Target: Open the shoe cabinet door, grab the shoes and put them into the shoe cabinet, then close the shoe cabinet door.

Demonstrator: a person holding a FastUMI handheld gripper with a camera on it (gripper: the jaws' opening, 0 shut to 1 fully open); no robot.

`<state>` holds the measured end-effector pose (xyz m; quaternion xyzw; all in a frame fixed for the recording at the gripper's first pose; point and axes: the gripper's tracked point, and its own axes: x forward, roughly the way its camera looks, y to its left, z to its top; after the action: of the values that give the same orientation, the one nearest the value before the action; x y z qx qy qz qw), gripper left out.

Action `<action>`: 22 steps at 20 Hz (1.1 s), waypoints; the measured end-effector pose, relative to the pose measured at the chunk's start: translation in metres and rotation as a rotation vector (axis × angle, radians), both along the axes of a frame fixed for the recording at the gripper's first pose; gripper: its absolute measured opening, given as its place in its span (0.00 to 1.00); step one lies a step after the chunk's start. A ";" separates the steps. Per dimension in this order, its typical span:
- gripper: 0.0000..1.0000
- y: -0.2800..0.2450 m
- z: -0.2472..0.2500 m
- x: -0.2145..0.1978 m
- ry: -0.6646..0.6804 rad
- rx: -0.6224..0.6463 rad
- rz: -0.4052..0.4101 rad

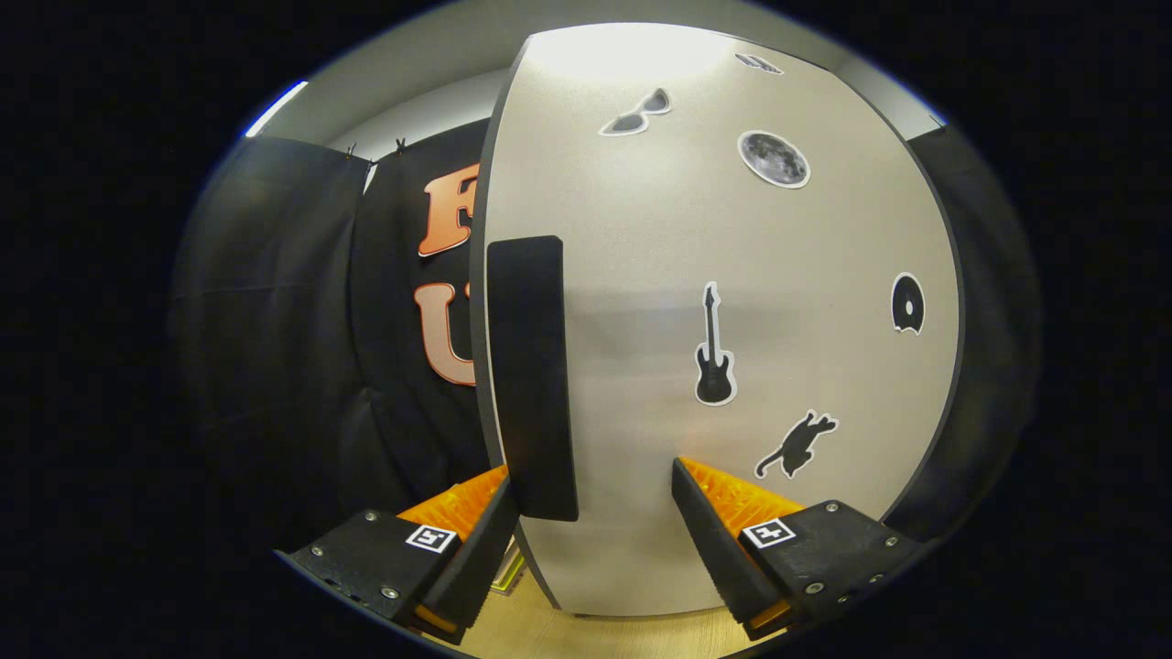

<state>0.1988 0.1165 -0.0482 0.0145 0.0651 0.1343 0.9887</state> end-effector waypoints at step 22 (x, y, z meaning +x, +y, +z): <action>0.97 -0.038 0.015 -0.076 0.001 -0.016 -0.075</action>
<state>0.1227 0.0784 -0.0329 0.0091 0.0658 0.0964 0.9931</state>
